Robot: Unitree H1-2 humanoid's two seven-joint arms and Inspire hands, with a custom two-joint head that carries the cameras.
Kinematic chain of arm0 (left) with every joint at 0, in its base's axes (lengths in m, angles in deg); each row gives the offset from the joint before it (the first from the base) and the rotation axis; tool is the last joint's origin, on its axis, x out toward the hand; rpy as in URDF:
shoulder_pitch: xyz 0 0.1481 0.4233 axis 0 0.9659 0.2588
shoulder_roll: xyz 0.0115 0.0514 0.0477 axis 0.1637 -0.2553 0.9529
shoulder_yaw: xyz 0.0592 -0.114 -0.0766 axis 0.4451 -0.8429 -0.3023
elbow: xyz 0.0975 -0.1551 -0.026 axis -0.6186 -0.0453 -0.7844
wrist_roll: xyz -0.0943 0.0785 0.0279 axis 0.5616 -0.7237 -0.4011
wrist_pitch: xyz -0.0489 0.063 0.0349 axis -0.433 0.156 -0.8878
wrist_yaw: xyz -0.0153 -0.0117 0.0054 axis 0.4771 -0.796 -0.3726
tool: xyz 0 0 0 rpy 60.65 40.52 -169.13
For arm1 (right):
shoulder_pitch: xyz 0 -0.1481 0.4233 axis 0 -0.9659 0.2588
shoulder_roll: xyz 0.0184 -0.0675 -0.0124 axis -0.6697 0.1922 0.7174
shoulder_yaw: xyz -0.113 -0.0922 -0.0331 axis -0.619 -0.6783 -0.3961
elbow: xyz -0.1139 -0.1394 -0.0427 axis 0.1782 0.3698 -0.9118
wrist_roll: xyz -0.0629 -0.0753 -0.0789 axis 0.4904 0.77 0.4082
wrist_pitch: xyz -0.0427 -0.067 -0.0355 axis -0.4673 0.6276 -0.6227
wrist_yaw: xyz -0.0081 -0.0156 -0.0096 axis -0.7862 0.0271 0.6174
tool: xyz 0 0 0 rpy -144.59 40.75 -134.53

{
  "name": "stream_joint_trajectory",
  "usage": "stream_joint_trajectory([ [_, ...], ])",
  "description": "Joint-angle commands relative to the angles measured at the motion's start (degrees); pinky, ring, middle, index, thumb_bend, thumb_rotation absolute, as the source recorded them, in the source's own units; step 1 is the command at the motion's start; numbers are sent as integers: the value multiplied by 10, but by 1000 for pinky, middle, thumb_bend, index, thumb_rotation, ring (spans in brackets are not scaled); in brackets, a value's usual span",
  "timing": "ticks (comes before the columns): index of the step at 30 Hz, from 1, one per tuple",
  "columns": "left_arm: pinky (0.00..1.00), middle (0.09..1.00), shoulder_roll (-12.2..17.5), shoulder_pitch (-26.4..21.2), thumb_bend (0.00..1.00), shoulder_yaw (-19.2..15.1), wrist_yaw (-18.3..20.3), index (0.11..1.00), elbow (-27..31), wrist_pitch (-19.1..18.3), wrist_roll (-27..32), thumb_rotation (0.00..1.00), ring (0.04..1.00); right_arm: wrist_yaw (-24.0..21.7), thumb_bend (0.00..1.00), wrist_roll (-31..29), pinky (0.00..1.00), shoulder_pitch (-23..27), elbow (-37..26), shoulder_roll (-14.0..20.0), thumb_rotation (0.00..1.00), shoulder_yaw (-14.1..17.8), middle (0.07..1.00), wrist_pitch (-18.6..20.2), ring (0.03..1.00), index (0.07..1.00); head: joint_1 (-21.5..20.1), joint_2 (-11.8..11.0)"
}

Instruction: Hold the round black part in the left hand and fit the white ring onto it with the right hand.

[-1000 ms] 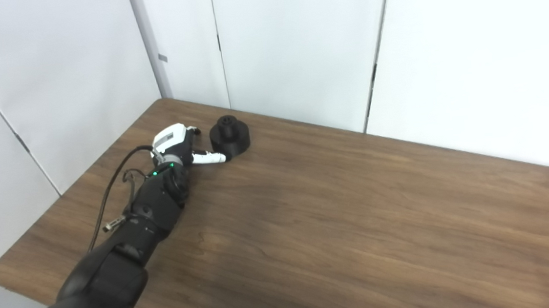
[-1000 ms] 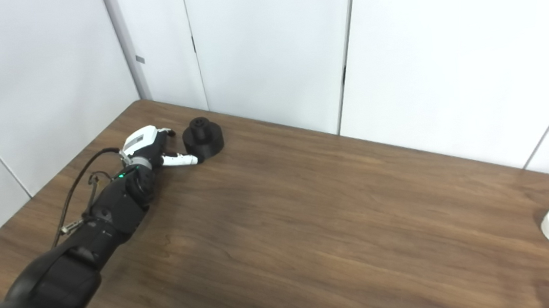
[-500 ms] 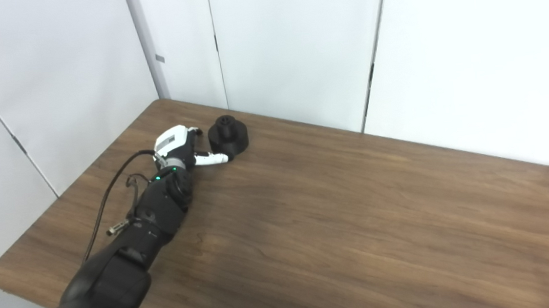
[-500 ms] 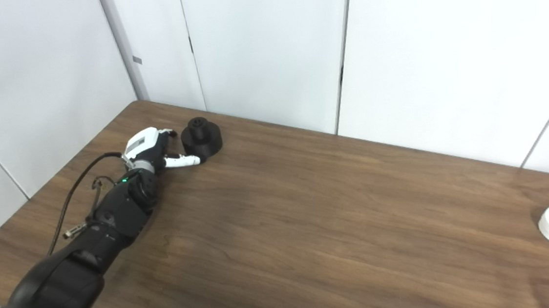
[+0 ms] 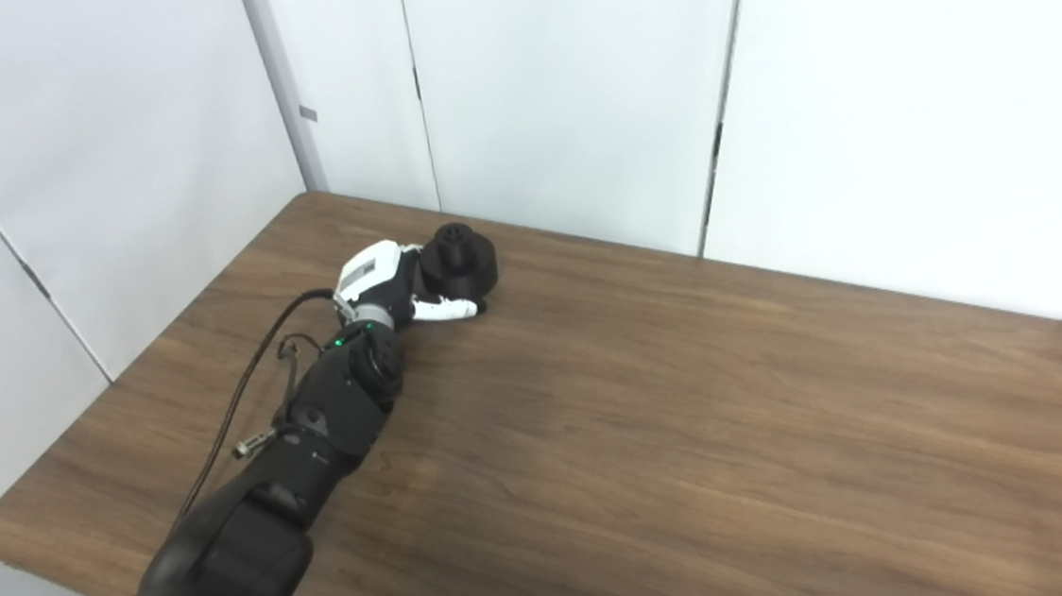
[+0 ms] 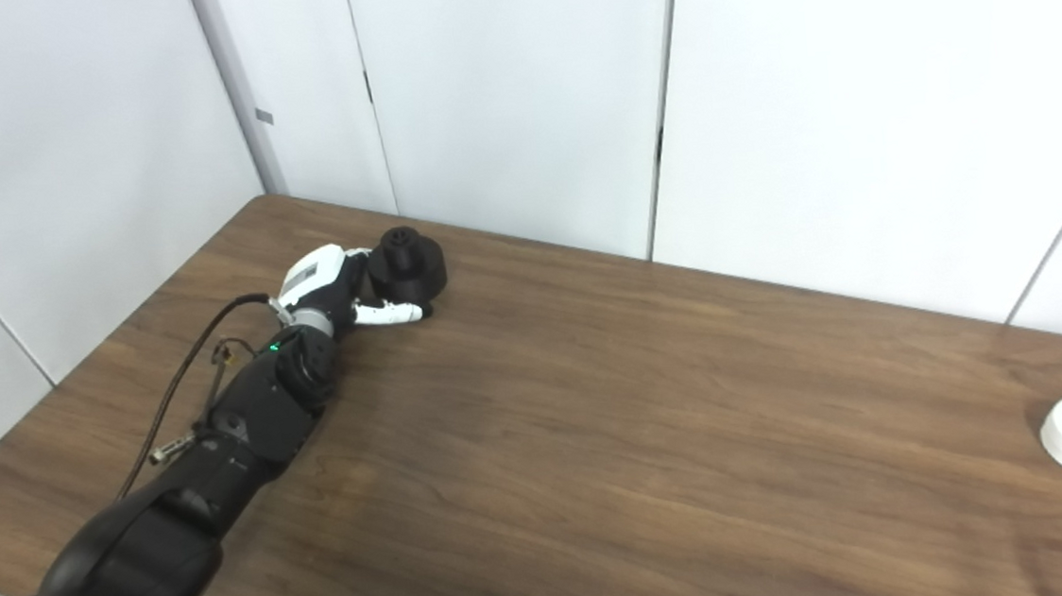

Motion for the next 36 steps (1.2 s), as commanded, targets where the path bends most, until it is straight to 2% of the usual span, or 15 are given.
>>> stream_joint_trajectory([
  [1,1000,953,0,-28,1000,5,3,852,-2,12,1,452,1000,4,605,1,1000,5,-21,2,1000,0,918,-6,966,928,1,0],
  [8,1000,945,-6,-39,1000,4,-7,847,-30,27,4,447,1000,4,608,6,1000,3,-19,2,1000,0,920,-7,959,924,-1,0],
  [13,1000,941,-12,-45,1000,0,-17,840,-39,20,10,437,1000,4,616,10,1000,3,-18,2,1000,-1,920,-9,959,919,-1,0],
  [17,1000,934,-24,-50,1000,-24,-37,838,-56,22,34,425,1000,3,613,14,1000,2,-17,3,1000,-2,916,-13,955,913,-6,2],
  [21,1000,913,-38,-54,1000,-54,-61,824,-78,43,60,400,983,5,620,18,1000,0,-22,2,1000,-2,910,-10,948,908,-8,2],
  [26,1000,889,-46,-60,1000,-71,-80,815,-106,70,81,387,953,5,625,18,1000,-2,-25,3,1000,-1,907,-6,951,906,-8,4],
  [30,1000,887,-50,-64,1000,-69,-84,811,-120,82,86,390,947,7,620,18,1000,-3,-26,2,1000,0,904,-4,949,903,-8,4],
  [36,1000,900,-53,-78,1000,-55,-88,806,-149,79,81,405,963,10,667,24,1000,-4,-33,1,1000,1,901,8,962,899,-11,6],
])
